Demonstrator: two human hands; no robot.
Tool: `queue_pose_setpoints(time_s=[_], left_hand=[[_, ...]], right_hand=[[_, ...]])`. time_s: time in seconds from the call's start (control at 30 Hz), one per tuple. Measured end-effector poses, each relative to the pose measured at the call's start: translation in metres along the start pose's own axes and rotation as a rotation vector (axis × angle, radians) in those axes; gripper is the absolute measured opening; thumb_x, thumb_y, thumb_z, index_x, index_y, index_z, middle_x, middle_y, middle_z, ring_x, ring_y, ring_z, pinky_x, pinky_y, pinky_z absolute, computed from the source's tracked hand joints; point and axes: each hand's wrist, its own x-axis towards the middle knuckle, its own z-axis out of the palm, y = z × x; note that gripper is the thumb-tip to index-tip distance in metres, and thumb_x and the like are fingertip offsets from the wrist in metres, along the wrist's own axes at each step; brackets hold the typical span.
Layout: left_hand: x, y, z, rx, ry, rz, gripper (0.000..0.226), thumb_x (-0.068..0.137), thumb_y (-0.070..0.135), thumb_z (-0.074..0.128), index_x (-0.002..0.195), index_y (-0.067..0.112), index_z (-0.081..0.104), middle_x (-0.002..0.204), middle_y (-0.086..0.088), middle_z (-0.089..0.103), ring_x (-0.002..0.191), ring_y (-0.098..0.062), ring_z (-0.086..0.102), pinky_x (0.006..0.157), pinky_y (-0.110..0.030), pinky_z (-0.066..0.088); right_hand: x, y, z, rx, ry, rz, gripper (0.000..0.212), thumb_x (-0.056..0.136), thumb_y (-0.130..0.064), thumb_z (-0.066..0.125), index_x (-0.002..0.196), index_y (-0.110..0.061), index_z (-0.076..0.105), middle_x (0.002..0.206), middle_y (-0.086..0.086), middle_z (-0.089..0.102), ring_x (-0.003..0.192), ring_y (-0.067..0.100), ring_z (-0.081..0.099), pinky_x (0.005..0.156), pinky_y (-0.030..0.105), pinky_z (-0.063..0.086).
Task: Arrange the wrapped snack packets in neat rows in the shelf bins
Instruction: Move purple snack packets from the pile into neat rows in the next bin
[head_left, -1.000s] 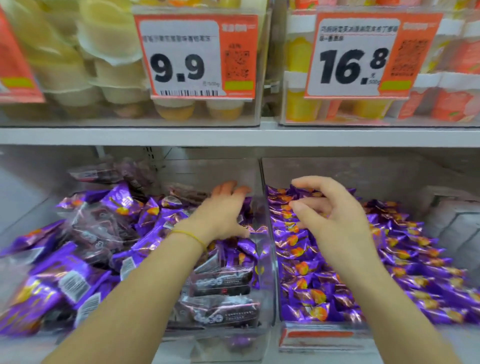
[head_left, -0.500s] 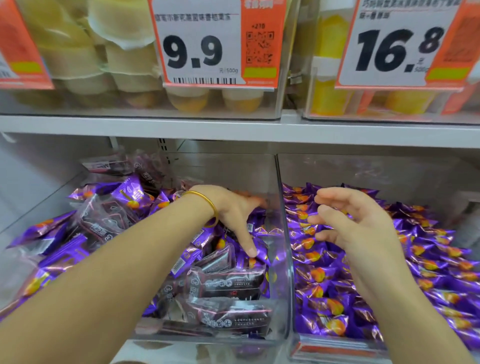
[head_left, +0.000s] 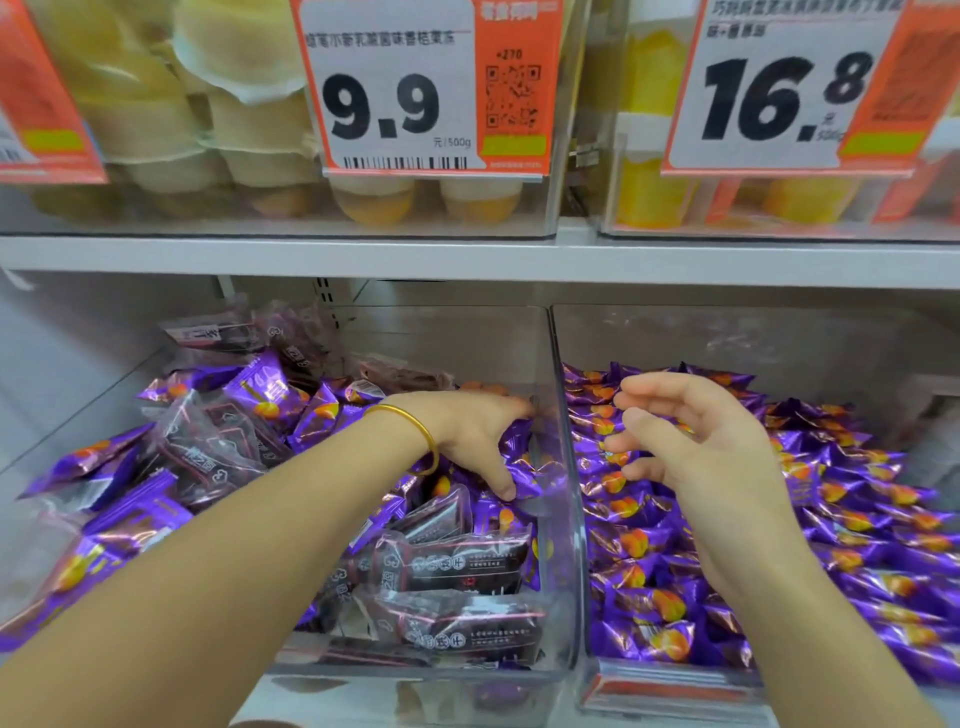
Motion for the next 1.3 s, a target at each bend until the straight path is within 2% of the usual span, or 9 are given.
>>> queue_pose_setpoints(time_s=[0.1,0.23,0.33,0.5,0.7,0.9,1.0,1.1,1.3], left_hand=[[-0.001,0.000,-0.004,-0.043,-0.060,0.015,0.075,0.071,0.026,0.079,0.135,0.020,0.041,0.129,-0.001,0.049,0.111,-0.019,0.050,0.095,-0.029,0.043],[0.002,0.006,0.010,0.214,-0.158,-0.012,0.093,0.060,0.042,0.083,0.137,0.025,0.033,0.130,-0.004,0.042,0.116,-0.029,0.042,0.099,-0.043,0.042],[0.003,0.006,0.011,0.220,-0.110,0.003,0.093,0.061,0.045,0.083,0.138,0.023,0.036,0.129,-0.007,0.048,0.114,-0.030,0.048,0.097,-0.041,0.043],[0.001,0.003,0.009,0.057,-0.022,0.058,0.067,0.065,0.027,0.083,0.123,0.014,0.052,0.118,-0.006,0.061,0.104,-0.027,0.056,0.088,-0.037,0.047],[-0.022,0.003,-0.001,-0.164,0.252,0.163,0.021,0.069,0.000,0.066,0.082,0.013,0.054,0.073,-0.002,0.055,0.067,-0.021,0.049,0.064,-0.030,0.043],[-0.076,0.016,-0.016,-0.729,0.568,0.177,0.030,0.073,-0.006,0.071,0.078,0.018,0.054,0.068,0.005,0.052,0.057,0.000,0.045,0.059,-0.012,0.041],[-0.103,0.031,-0.019,-1.040,0.596,0.193,0.031,0.075,-0.010,0.069,0.080,0.016,0.054,0.068,0.001,0.058,0.061,-0.007,0.060,0.068,-0.027,0.057],[-0.116,0.043,-0.012,-1.126,0.605,0.188,0.030,0.076,-0.011,0.067,0.081,0.015,0.055,0.069,-0.004,0.058,0.071,-0.018,0.058,0.078,-0.043,0.058],[-0.124,0.044,0.003,-1.563,0.451,0.222,0.036,0.079,-0.012,0.061,0.110,0.005,0.052,0.087,-0.010,0.067,0.078,-0.020,0.065,0.084,-0.046,0.055]], right_hand=[[0.001,0.000,0.001,0.004,0.002,0.005,0.021,0.089,-0.002,0.057,0.093,-0.021,0.065,0.093,-0.001,0.068,0.066,0.021,0.065,0.059,0.032,0.052],[0.001,0.000,0.002,-0.001,-0.001,0.005,0.021,0.088,-0.002,0.057,0.093,-0.022,0.065,0.093,0.000,0.068,0.068,0.022,0.066,0.059,0.033,0.052],[0.000,-0.001,0.002,-0.003,-0.004,0.008,0.021,0.088,-0.003,0.058,0.093,-0.022,0.065,0.092,0.000,0.068,0.069,0.021,0.067,0.059,0.032,0.051],[-0.001,-0.002,0.003,-0.008,-0.002,0.021,0.018,0.088,-0.005,0.059,0.095,-0.020,0.065,0.092,0.002,0.067,0.069,0.020,0.067,0.059,0.031,0.052],[-0.001,-0.004,0.006,0.019,-0.011,0.020,0.016,0.089,-0.004,0.058,0.096,-0.018,0.064,0.093,0.006,0.067,0.065,0.014,0.065,0.052,0.023,0.051],[-0.006,-0.012,0.016,-0.003,-0.002,-0.080,0.017,0.088,-0.003,0.058,0.092,-0.019,0.064,0.091,0.006,0.067,0.069,0.012,0.066,0.058,0.021,0.051],[-0.014,-0.024,0.027,-0.094,-0.039,-0.268,0.015,0.084,-0.016,0.065,0.092,-0.028,0.065,0.093,-0.006,0.066,0.079,0.006,0.061,0.070,0.020,0.049],[-0.023,-0.033,0.039,-0.183,-0.156,-0.384,0.021,0.074,-0.034,0.067,0.094,-0.039,0.063,0.095,-0.010,0.063,0.080,0.004,0.058,0.066,0.013,0.043],[-0.022,-0.035,0.048,0.008,-0.068,-0.368,0.013,0.078,-0.018,0.071,0.077,-0.027,0.062,0.075,-0.006,0.065,0.069,0.007,0.060,0.065,0.019,0.048]])
